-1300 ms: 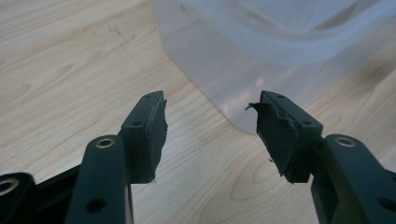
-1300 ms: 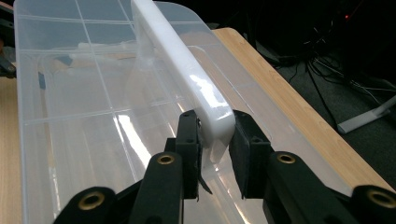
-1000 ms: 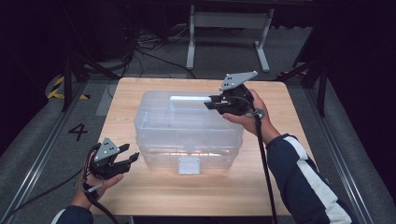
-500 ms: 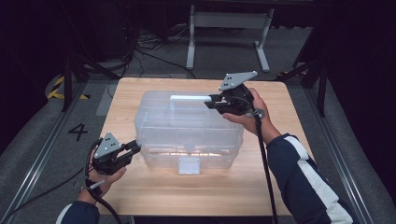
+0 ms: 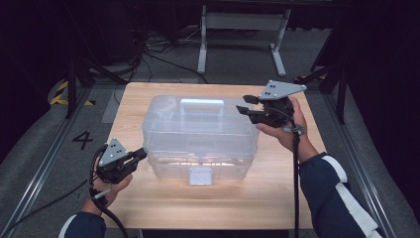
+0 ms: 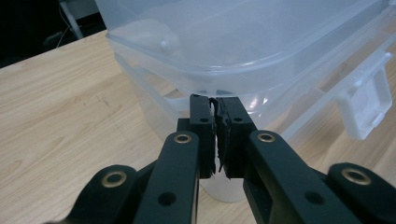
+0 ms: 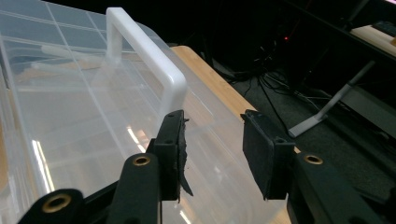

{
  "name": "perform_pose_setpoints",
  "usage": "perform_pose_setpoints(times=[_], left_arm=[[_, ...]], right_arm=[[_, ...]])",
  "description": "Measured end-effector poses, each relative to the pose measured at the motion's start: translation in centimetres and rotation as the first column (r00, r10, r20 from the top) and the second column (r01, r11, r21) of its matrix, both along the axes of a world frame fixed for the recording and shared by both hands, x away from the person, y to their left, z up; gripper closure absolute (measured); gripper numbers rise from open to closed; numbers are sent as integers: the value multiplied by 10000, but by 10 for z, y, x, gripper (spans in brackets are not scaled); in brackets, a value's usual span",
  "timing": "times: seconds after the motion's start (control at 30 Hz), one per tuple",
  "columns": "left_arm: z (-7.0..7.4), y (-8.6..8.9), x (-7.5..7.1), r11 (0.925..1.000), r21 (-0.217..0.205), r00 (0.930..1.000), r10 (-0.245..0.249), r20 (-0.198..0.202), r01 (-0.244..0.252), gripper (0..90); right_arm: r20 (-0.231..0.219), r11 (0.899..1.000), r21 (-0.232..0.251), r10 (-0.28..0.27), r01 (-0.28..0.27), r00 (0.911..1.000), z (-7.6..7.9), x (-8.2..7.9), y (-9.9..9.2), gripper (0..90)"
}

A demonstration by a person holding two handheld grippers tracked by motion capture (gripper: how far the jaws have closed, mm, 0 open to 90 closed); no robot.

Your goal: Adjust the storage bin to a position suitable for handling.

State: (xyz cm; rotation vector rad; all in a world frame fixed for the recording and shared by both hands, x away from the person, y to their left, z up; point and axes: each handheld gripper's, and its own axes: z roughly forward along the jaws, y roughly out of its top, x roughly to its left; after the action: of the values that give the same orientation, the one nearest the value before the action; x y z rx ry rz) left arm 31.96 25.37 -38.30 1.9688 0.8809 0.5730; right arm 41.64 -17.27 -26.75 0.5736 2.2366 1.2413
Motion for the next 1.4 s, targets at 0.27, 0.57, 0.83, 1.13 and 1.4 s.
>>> perform_pose_setpoints(times=[0.27, 0.57, 0.83, 1.13, 1.4], left_arm=[[5, 0, 2, 10000, 45, 9998, -8, 196, 7, 868], [13, 1, 6, 9999, -122, 9992, -59, 387, 64, 875], [18, 0, 11, 9997, -139, 9987, -177, 485, 184, 878], [25, -5, 16, 9997, -112, 9981, -219, 582, 226, 880], [30, -5, 18, 9996, 55, 9980, -296, 555, 293, 880]], right_arm=[[477, 9974, 600, -435, 406, 9979, -18, -15, -48, 598], [355, 9954, 765, -602, 573, 9976, -45, -28, -73, 582], [38, 9991, 297, -292, 291, 9996, -72, -36, -74, 571], [-252, 9998, 151, -99, 102, 9996, -99, -40, -70, 552], [342, 9979, 643, -48, 26, 9994, -99, -41, -58, 564]])
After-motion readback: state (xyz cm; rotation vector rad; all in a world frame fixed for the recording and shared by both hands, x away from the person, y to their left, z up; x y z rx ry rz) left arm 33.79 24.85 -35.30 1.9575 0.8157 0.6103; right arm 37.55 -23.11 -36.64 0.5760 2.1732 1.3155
